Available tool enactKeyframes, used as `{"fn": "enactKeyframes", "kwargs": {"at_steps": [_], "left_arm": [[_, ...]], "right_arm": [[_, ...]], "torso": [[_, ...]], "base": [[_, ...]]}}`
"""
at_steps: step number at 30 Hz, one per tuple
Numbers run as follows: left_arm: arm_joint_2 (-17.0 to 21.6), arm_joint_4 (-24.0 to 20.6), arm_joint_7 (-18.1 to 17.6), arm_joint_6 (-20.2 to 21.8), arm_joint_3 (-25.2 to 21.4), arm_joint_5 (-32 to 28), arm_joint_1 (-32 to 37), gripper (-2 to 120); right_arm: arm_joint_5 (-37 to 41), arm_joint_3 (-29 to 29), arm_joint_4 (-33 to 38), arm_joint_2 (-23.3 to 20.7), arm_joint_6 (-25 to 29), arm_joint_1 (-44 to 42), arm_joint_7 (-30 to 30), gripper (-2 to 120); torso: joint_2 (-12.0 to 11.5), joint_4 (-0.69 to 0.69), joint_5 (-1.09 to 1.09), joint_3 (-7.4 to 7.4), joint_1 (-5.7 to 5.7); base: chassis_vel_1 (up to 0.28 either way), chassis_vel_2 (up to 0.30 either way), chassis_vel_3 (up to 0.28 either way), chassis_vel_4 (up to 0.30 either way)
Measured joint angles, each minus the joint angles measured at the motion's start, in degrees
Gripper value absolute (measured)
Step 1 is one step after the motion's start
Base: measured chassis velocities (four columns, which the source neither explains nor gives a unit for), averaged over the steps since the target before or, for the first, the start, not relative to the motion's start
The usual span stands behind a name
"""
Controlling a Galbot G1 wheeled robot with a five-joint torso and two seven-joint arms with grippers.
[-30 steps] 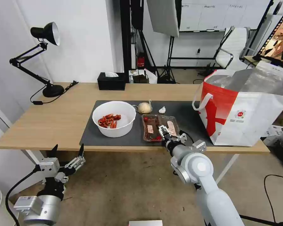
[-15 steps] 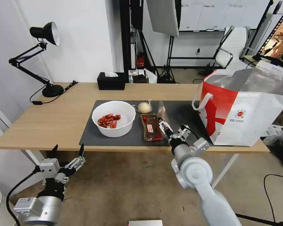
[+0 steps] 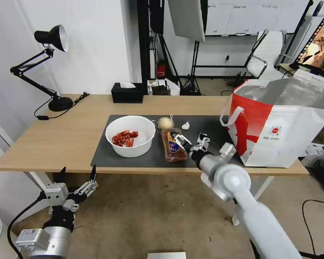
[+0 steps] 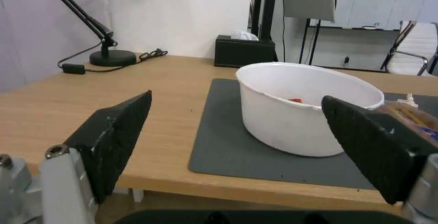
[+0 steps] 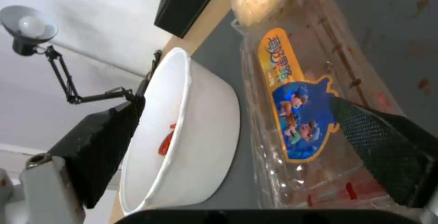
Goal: Pick up the trash from the table and place it into the takeout bag.
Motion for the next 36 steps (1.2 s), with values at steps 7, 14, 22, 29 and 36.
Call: {"fn": "enactKeyframes", "kwargs": {"at_steps": [7, 14, 22, 29, 36], "left_arm": [[0.0, -0.4, 0.0, 0.0, -0.5, -0.2, 0.1, 100], [-0.3, -0.9, 0.1, 0.1, 0.4, -1.1, -0.2, 100], [0.4, -1.5, 0.1, 0.5, 0.6, -1.9, -0.3, 100], [0.4, -1.9, 0.1, 0.5, 0.6, -2.0, 0.3, 100], [1.0, -2.5, 2.4, -0.2, 1.2, -1.9, 1.6, 100]], "right_arm": [[0.6, -0.1, 0.2, -2.1, 0.0, 2.3, -2.1, 99], [-22.9, -5.2, -4.9, -11.5, 2.1, 8.4, -21.9, 76], [-43.5, -15.2, -16.3, -19.8, 5.0, 20.7, -47.5, 44], [-48.3, -24.1, -26.3, -20.6, 5.7, 30.4, -55.3, 18], [-48.7, -29.3, -31.1, -19.1, 5.7, 34.3, -59.4, 0]], "torso": [[0.0, 0.0, 0.0, 0.0, 0.0], [0.0, 0.0, 0.01, 0.0, 0.0], [0.0, 0.0, 0.0, 0.0, 0.0], [0.0, 0.0, 0.0, 0.0, 0.0], [0.0, 0.01, 0.0, 0.0, -0.01]], "base": [[0.0, 0.0, 0.0, 0.0], [0.0, 0.0, 0.0, 0.0], [0.0, 0.0, 0.0, 0.0], [0.0, 0.0, 0.0, 0.0], [0.0, 0.0, 0.0, 0.0]]}}
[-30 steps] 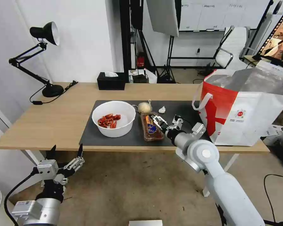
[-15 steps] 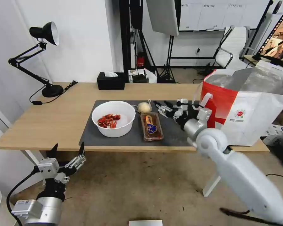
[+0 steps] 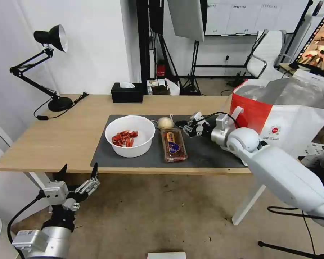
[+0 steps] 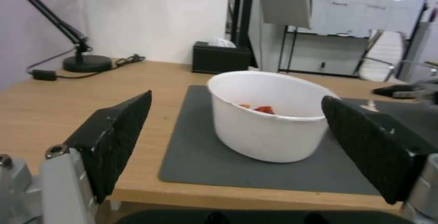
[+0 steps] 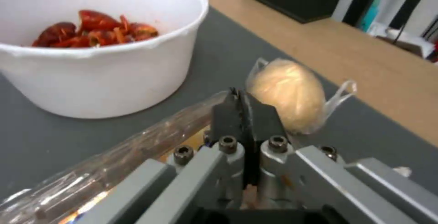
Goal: Pick up the trash from the table and place it into the takeout bag.
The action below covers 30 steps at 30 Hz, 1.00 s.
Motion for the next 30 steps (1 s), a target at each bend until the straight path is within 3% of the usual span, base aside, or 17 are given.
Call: {"fn": "enactKeyframes", "kwargs": {"at_steps": [14, 16, 17, 18, 21, 25, 30], "left_arm": [[7.4, -0.7, 5.2, 3.4, 3.8, -11.0, -1.8, 100], [9.5, -0.4, 6.0, 5.3, 6.0, -18.4, -3.1, 100], [9.5, -0.4, 6.0, 5.3, 6.0, -18.4, -3.1, 100], [10.8, -0.4, 5.3, 6.5, 7.7, -26.5, -4.2, 100], [13.1, 0.5, 3.3, 7.7, 10.5, -40.4, -6.1, 100], [14.9, 1.4, 3.1, 7.7, 11.9, -45.0, -7.5, 100], [20.2, 4.4, 3.2, 8.1, 15.2, -54.5, -12.8, 100]], "right_arm": [[0.3, -2.2, -4.0, 0.3, -0.5, 0.9, -2.0, 0], [0.4, -2.2, -4.0, -0.2, -0.5, 0.7, -2.2, 0], [0.4, -2.2, -4.0, -0.2, -0.5, 0.7, -2.2, 0], [0.7, -2.2, -3.9, -0.3, -0.5, 0.6, -2.3, 0], [1.8, -2.7, -3.7, -0.2, -0.5, 0.4, -2.1, 0], [2.0, -2.9, -3.6, -0.2, -0.5, 0.2, -2.0, 0], [2.0, -3.4, -3.7, -0.4, -0.6, 0.1, -1.8, 0]], "torso": [[0.0, 0.0, -0.01, 0.0, 0.0], [0.0, -0.01, -0.01, 0.0, 0.0], [0.0, -0.01, -0.01, 0.0, 0.0], [0.0, -0.02, 0.0, 0.0, 0.0], [0.0, -0.01, 0.0, 0.0, 0.0], [0.0, 0.0, -0.01, 0.0, 0.0], [0.0, -0.01, 0.0, 0.0, 0.0]], "base": [[0.0, 0.0, 0.0, 0.0], [0.0, 0.0, 0.0, 0.0], [0.0, 0.0, 0.0, 0.0], [0.0, 0.0, 0.0, 0.0], [0.0, 0.0, 0.0, 0.0], [0.0, 0.0, 0.0, 0.0], [0.0, 0.0, 0.0, 0.0]]}}
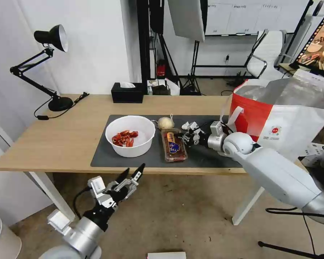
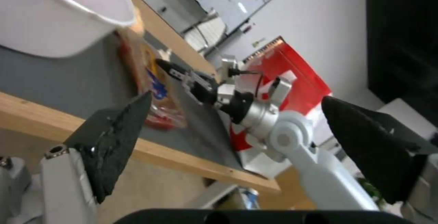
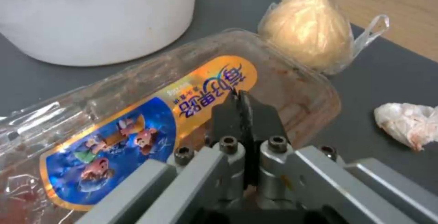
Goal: Pick up the trash from the table and place it into the takeout bag.
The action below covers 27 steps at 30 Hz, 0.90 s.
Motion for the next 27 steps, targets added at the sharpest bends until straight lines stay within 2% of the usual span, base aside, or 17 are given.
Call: {"fn": "enactKeyframes", "kwargs": {"at_steps": [4, 6, 11, 13, 14, 20, 27], "left_arm": [[2.4, 2.7, -0.1, 0.2, 1.5, -4.8, -4.2, 100], [4.7, 5.8, -0.5, 0.4, 3.1, -10.2, -8.6, 100], [8.1, 9.5, -1.0, 0.6, 6.1, -14.5, -14.7, 100], [9.7, 11.9, -1.2, 0.8, 8.6, -16.0, -18.2, 100], [9.7, 11.9, -1.2, 0.8, 8.6, -16.0, -18.2, 100], [9.8, 17.2, -1.9, 0.8, 15.2, -16.5, -26.3, 100], [8.1, 20.4, -4.3, 1.6, 19.1, -17.8, -32.8, 100]], "right_arm": [[0.0, -0.3, -0.1, 0.0, 0.0, 0.3, 0.0, 0], [0.4, -0.5, -0.1, 0.1, 0.0, 0.5, 0.2, 0], [1.5, -0.9, 0.0, -0.1, -0.1, 1.2, 0.9, 0], [1.6, -1.1, 0.0, -0.2, -0.1, 1.5, 1.0, 0], [1.6, -1.1, 0.0, -0.2, -0.1, 1.5, 1.0, 0], [1.7, -1.6, 0.4, 0.0, -0.2, 1.7, 1.0, 0], [1.7, -1.6, 1.0, 0.1, -0.2, 1.6, 1.0, 0]], "torso": [[0.0, -0.01, -0.01, 0.0, 0.0], [0.0, 0.0, 0.0, 0.0, 0.0], [0.0, 0.0, -0.01, 0.0, 0.0], [0.0, 0.0, 0.0, 0.01, 0.0], [0.0, 0.0, 0.0, 0.01, 0.0], [0.0, 0.0, 0.0, 0.0, 0.01], [0.0, 0.0, 0.0, 0.0, 0.0]], "base": [[0.0, 0.0, 0.0, 0.0], [0.0, 0.0, 0.0, 0.0], [0.0, 0.0, 0.0, 0.0], [0.0, 0.0, 0.0, 0.0], [0.0, 0.0, 0.0, 0.0], [0.0, 0.0, 0.0, 0.0], [0.0, 0.0, 0.0, 0.0]]}}
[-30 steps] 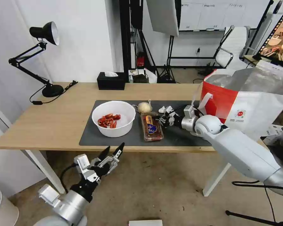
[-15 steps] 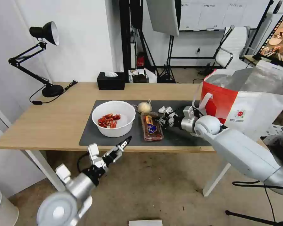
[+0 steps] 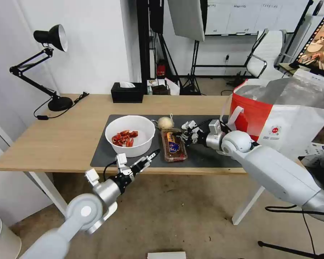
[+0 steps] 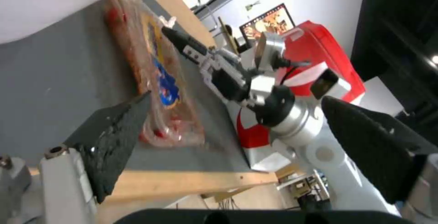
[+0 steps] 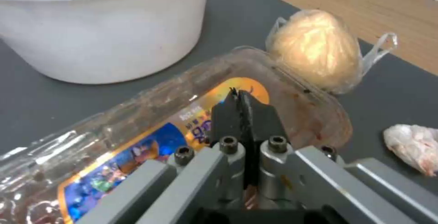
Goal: Pick up the trash from the table and place it into the takeout bag.
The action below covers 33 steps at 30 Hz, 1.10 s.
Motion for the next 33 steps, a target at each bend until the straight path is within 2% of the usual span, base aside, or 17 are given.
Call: {"fn": "enactKeyframes", "kwargs": {"at_steps": [5, 6, 7, 9, 10, 19, 22, 33], "left_arm": [[-1.5, 1.3, -1.5, 0.5, 1.4, -0.3, -2.5, 100], [-2.4, 1.8, -3.2, 0.9, 2.5, -0.4, -4.0, 100], [-2.4, 1.8, -3.2, 0.9, 2.5, -0.4, -4.0, 100], [-3.5, 3.3, -9.0, 4.9, 3.3, -0.1, -6.3, 100], [-3.8, 4.0, -10.4, 6.0, 3.5, 0.0, -7.2, 100], [-4.3, 5.7, -13.4, 6.9, 6.5, -0.9, -10.5, 100], [-5.7, 7.4, -15.2, 6.9, 7.9, -1.0, -12.2, 100], [-7.4, 9.8, -16.7, 6.6, 10.5, -1.7, -15.7, 100]], "right_arm": [[0.0, 0.0, 0.1, 0.0, -0.1, -0.3, 0.0, 0], [0.0, 0.0, 0.1, 0.0, -0.1, -0.3, 0.1, 0], [0.0, 0.0, 0.1, 0.0, -0.1, -0.3, 0.1, 0], [0.0, -0.1, 0.1, -0.1, -0.1, 0.0, 0.1, 0], [0.0, -0.5, 0.0, -0.3, -0.1, 0.3, 0.1, 0], [0.2, -1.3, 0.1, -0.2, -0.1, 1.3, 0.1, 0], [0.2, -1.4, -0.2, 0.0, -0.1, 1.4, 0.2, 0], [0.3, -1.6, -0.8, -0.2, -0.1, 1.5, 0.2, 0]], "torso": [[0.0, 0.0, 0.0, 0.0, 0.0], [0.0, -0.01, 0.01, 0.0, 0.0], [0.0, -0.01, 0.01, 0.0, 0.0], [0.0, -0.01, 0.0, 0.0, 0.0], [0.0, -0.01, 0.0, 0.0, 0.0], [0.0, 0.0, 0.0, 0.0, 0.0], [0.0, 0.0, 0.0, 0.0, 0.0], [0.0, 0.0, 0.0, 0.0, 0.0]], "base": [[0.0, 0.0, 0.0, 0.0], [0.0, 0.0, 0.0, 0.0], [0.0, 0.0, 0.0, 0.0], [0.0, 0.0, 0.0, 0.0], [0.0, 0.0, 0.0, 0.0], [0.0, 0.0, 0.0, 0.0], [0.0, 0.0, 0.0, 0.0], [0.0, 0.0, 0.0, 0.0]]}}
